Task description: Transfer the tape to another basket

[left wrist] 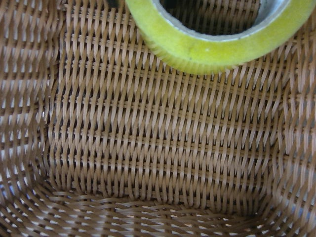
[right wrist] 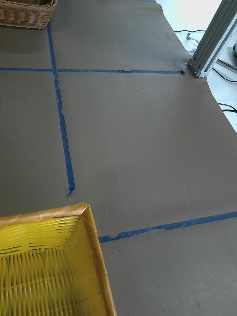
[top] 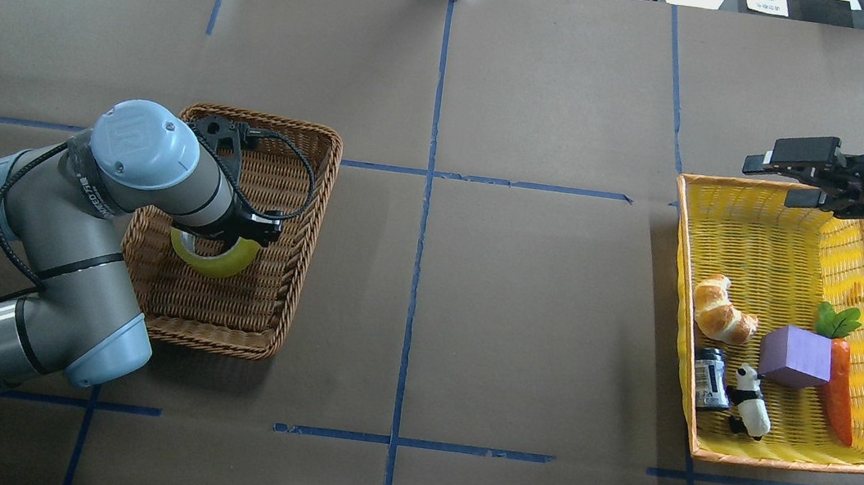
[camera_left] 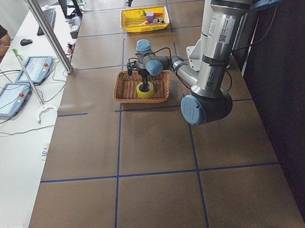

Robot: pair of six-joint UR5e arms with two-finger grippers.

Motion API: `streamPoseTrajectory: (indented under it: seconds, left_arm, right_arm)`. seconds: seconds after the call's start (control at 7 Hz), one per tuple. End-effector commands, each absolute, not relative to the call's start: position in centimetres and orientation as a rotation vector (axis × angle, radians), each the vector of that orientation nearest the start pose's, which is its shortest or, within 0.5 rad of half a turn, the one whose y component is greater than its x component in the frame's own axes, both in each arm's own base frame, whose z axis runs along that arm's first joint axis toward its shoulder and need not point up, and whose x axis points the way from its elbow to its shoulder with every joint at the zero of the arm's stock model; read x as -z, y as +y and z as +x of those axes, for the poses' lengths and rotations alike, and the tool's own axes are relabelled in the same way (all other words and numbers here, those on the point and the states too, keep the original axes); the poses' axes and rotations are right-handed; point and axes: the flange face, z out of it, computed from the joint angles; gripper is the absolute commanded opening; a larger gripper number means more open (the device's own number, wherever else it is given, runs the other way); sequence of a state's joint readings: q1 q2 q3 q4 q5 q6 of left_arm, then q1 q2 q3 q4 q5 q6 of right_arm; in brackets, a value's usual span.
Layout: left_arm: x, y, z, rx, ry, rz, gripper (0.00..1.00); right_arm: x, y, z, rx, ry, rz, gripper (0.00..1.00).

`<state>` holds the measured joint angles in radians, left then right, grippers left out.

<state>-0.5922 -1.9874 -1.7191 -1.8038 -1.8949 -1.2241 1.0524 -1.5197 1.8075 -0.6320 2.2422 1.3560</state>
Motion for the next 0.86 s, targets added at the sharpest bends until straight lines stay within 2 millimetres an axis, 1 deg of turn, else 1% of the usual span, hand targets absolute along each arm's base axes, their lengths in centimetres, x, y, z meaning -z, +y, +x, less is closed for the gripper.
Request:
streamPoseTrajectory:
  seconds: [0.0,0.14,0.29,0.43,0.57,0.71]
  left_arm:
    - [-31.8,-44.5,46.2,0.107,0.87,0.108,1.0]
    - [-29.8,-45.6,42.5,0.147,0.876,0.135,1.0]
    - [-27.5,-46.7,37.4,0.104,0.871,0.162,1.0]
    - [-25.8,-47.7,31.2,-0.005,0.838,0.217,1.0]
    - [-26.8,-50.0,25.0,-0.058,0.809,0.212,1.0]
    - [-32.3,-50.7,19.1,-0.131,0.793,0.192,1.0]
  right_arm:
    - [-40.6,-47.4,-18.8,-0.301,-1.293,0.229,1.0]
    - [-41.1,-47.5,-18.6,-0.318,-1.272,0.203,1.0]
    - [-41.9,-48.2,-17.5,-0.332,-1.225,0.201,1.0]
    - [-43.0,-49.3,-16.1,-0.305,-1.136,0.217,1.0]
    - [-44.2,-50.6,-12.8,-0.215,-1.037,0.274,1.0]
    - [-45.7,-51.2,-9.4,-0.169,-0.952,0.274,1.0]
